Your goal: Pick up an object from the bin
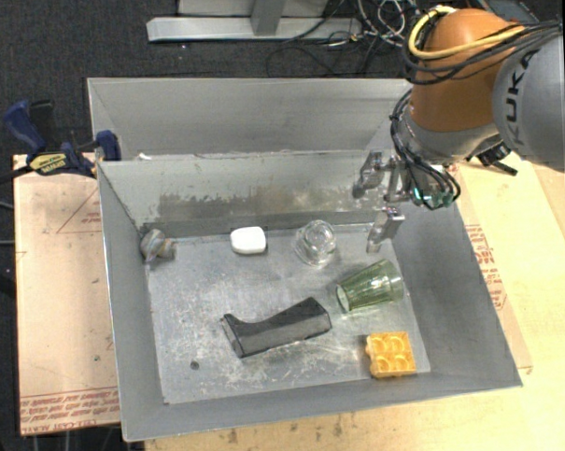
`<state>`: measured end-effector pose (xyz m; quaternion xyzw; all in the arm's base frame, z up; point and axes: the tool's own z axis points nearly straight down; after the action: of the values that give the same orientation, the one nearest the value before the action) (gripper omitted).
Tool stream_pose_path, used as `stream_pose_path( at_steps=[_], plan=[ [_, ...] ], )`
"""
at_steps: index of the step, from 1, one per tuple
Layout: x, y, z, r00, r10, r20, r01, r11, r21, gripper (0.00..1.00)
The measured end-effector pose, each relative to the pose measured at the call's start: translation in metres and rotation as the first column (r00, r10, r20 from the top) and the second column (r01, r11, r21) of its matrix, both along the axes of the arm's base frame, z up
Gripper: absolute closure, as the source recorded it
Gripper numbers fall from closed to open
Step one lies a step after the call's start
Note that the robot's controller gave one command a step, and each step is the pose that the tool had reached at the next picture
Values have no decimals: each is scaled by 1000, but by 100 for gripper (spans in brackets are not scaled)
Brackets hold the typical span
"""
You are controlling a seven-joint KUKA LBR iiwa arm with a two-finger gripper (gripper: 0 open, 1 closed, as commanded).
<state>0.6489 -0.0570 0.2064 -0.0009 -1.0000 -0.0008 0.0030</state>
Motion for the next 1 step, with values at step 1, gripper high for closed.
stream_pose_path(
  at_steps=[1],
  plan=[
    [2, 0, 5, 1000, 1, 8, -1, 1000, -1, 0]
  ],
)
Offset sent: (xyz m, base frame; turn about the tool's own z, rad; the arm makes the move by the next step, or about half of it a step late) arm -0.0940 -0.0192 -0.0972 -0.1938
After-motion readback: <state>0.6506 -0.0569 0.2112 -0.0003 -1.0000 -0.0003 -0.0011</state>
